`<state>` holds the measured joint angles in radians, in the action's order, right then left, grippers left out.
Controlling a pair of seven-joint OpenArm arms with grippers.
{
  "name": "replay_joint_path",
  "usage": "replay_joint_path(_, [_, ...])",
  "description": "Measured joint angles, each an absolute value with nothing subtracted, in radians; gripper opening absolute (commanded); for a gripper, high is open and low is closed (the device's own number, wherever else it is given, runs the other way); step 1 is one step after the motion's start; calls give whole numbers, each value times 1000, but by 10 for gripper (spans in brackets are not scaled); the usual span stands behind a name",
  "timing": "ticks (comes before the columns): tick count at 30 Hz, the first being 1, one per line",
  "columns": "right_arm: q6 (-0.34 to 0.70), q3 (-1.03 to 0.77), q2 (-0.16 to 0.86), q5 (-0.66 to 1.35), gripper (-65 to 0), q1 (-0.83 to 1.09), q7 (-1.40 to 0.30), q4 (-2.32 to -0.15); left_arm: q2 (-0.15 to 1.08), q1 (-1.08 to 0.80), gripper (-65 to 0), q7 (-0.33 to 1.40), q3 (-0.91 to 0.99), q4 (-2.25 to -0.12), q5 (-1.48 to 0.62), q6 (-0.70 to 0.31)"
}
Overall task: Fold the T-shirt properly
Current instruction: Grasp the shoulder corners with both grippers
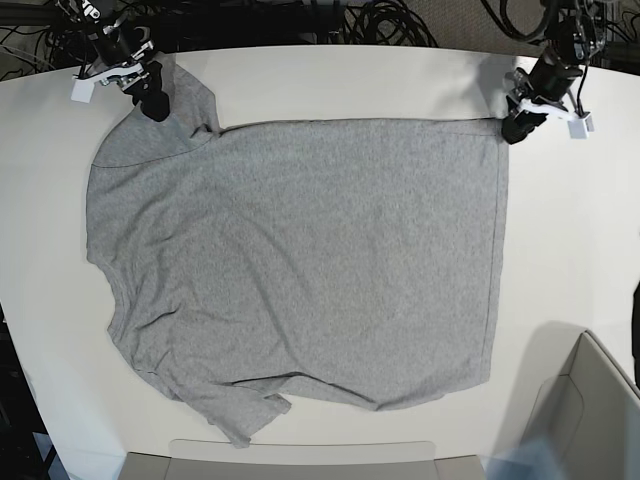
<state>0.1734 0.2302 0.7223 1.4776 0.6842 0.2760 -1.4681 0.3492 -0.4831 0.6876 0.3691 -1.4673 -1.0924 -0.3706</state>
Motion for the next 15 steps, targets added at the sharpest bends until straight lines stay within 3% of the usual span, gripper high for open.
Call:
replay_joint_path(12, [154, 232, 722, 1478, -369, 685, 277, -1489, 348, -440, -471, 682, 242, -1470, -1100, -373])
replay_joint_path(15, [149, 232, 722, 1479, -418, 684, 277, -1489, 348, -432, -475, 689, 242, -1470, -1100, -375])
